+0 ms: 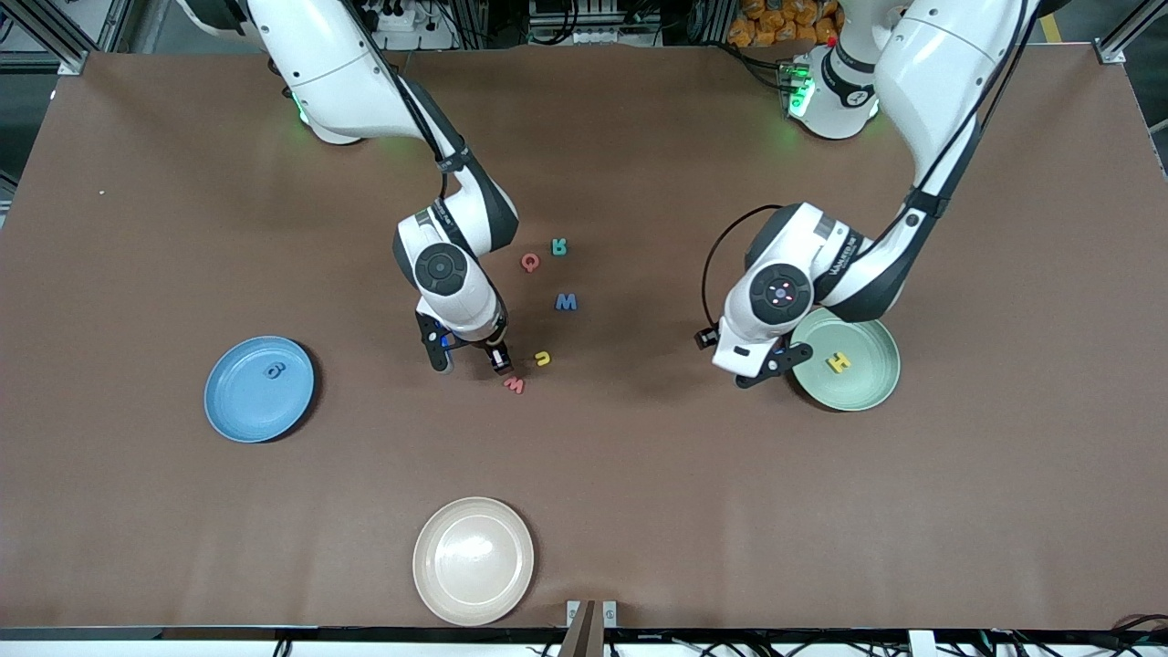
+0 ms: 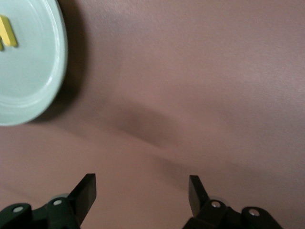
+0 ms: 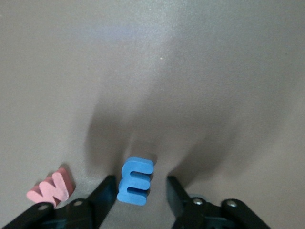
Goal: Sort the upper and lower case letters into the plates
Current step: 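Grasp blue m with the right gripper while the left gripper returns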
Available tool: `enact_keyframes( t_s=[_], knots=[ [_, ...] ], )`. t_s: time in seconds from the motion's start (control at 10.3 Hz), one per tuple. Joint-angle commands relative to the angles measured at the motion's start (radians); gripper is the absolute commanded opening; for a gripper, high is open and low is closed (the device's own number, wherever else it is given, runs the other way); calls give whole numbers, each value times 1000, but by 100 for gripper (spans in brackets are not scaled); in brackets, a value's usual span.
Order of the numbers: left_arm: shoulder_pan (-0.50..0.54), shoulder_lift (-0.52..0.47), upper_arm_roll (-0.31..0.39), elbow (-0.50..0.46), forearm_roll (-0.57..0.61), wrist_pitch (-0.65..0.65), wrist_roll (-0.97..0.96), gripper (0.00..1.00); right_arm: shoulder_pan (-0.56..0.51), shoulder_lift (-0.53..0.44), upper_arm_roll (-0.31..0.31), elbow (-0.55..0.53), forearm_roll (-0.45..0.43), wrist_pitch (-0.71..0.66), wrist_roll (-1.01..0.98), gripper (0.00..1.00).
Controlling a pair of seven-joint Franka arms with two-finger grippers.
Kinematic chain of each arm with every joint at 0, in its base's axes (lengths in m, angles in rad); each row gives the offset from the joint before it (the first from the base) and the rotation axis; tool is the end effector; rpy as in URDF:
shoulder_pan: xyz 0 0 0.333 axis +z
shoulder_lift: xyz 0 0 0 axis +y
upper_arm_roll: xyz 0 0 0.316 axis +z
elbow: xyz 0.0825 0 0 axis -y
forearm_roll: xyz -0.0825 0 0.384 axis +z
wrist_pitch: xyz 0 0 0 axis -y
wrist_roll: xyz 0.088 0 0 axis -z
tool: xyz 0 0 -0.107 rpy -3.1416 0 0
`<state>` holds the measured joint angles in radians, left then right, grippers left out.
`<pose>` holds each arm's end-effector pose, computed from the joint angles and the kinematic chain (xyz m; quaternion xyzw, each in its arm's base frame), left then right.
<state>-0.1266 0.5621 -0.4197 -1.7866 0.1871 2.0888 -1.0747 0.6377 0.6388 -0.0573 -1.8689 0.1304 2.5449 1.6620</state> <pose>0.5535 -0.3049 0.2456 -0.9688 -0.2234 0.0960 0.0488 0.5356 0.3514 0.1739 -0.8317 0.5545 0.0101 0.0268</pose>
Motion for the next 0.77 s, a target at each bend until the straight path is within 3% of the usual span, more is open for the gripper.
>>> enact_keyframes(
  t_s=[0.0, 0.39, 0.68],
  knots=[
    [-53, 30, 2, 61, -53, -3, -94, 86, 19, 15, -13, 0, -26, 9, 21, 0],
    [-110, 56, 2, 95, -98, -3, -230, 85, 2, -17, -27, 8, -144, -9, 1, 0],
    [-146, 59, 2, 96, -152, -1, -351, 85, 2, -50, -62, 19, -167, -43, -95, 0]
  ],
)
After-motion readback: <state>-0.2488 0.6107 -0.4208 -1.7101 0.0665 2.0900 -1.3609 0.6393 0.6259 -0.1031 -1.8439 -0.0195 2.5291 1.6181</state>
